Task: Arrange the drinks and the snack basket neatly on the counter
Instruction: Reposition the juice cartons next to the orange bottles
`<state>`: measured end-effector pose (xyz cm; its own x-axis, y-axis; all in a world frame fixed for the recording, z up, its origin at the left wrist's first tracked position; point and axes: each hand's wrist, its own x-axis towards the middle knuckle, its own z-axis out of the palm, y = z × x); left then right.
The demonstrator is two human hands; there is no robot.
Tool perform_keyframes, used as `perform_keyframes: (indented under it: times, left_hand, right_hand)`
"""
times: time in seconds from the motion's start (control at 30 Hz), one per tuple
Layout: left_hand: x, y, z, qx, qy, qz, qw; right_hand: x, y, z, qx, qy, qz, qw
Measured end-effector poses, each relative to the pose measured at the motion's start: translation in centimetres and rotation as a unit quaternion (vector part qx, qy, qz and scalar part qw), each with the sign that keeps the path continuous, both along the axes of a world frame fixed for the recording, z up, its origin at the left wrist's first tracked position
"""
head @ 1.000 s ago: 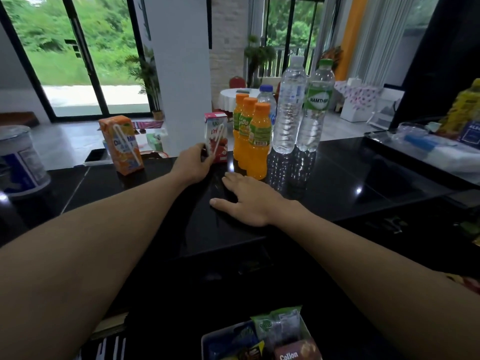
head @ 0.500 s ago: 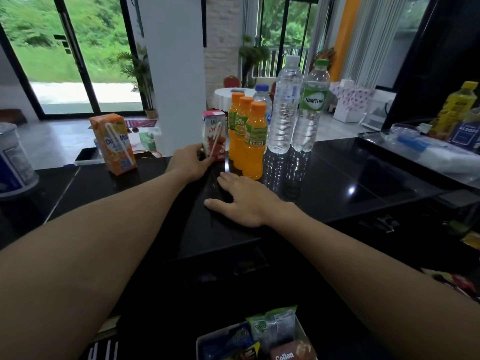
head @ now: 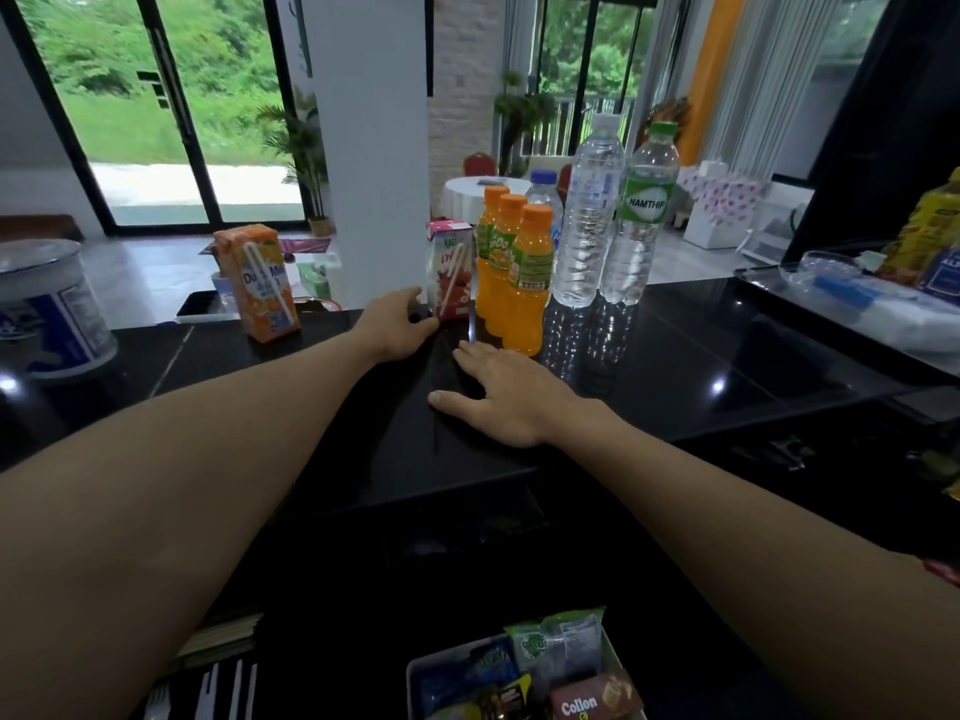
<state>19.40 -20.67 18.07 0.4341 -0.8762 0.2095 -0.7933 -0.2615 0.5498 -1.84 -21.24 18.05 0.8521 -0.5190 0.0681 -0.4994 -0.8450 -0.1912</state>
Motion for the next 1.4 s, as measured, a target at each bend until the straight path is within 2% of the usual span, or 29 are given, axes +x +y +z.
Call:
perform_keyframes:
  times: [0.17, 0.3, 0.47, 0.53, 0.67, 0.9, 1.2, 1.4]
  left_hand:
    - [1.6, 4.6, -0.1, -0.045, -0.051, 0.055, 0.996]
    - [2.9, 8.7, -0.3, -0.110, -0.047, 0.109, 0.987]
    - [4.6, 13.1, 0.0, -0.095, -0.039, 0.214, 0.972]
    - [5.7, 14.0, 0.3, -0.080, -0.028, 0.242, 0.966]
    - [7.3, 14.5, 0.7, -0.101, 0.050, 0.273, 0.955]
    - [9.3, 13.4, 1.1, -0.116, 0.130, 0.203, 0.963]
    - [9.1, 11.9, 0.2, -0.111, 0.046, 0.184, 0.976]
    - [9.5, 12.7, 0.6, -0.119, 0.143, 0.144, 0.972]
  right_hand:
    - [0.5, 0.4, 0.5, -0.020, 0.015, -0.007, 1.000]
    - [1.0, 0.3, 1.0, -0.006, 0.017, -0.018, 1.000]
    - [2.3, 0.7, 0.3, 0.005, -0.014, 0.003, 1.000]
    - [2.5, 0.4, -0.1, 0.005, -0.024, 0.000, 1.000]
    - [2.6, -0.2, -0.6, 0.000, -0.032, -0.001, 0.999]
    - [3.0, -0.8, -1.0, -0.006, -0.042, -0.007, 0.999]
    - [3.1, -1.0, -1.1, -0.006, -0.048, -0.008, 0.999]
    - [3.0, -0.7, -0.9, 0.000, -0.047, -0.006, 0.999]
